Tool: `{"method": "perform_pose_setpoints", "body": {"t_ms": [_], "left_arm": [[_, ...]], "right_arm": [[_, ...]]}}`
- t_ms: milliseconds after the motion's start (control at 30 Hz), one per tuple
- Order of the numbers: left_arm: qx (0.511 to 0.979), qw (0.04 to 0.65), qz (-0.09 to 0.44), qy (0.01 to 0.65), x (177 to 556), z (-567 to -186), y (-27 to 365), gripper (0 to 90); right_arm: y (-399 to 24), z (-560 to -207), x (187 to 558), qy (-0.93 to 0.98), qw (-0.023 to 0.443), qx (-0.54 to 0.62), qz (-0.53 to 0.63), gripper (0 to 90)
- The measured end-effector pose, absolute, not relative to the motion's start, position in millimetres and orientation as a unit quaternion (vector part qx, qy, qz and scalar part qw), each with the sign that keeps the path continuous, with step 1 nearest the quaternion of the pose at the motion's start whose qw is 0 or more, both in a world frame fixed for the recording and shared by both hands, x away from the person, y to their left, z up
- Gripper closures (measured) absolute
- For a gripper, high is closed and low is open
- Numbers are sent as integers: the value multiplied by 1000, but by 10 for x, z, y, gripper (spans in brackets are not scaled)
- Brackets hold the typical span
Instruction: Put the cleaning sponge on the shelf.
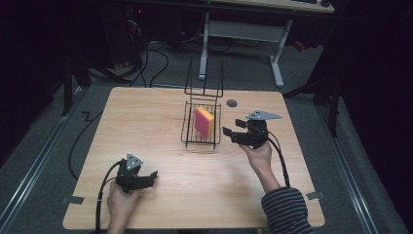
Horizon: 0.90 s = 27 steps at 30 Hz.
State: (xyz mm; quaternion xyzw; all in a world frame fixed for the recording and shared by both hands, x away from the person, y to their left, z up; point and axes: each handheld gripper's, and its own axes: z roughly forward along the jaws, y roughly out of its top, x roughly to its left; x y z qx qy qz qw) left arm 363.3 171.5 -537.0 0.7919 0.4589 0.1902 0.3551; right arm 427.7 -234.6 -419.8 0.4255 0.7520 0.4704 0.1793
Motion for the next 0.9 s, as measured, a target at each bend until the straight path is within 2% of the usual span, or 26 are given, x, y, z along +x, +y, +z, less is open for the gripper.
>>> {"method": "perform_pose_setpoints", "body": {"t_ms": [900], "left_arm": [[792, 355, 191, 459, 3633, -5370, 1713, 189]], "right_arm": [[-2728, -4064, 3900, 725, 204, 438, 491, 364]]}}
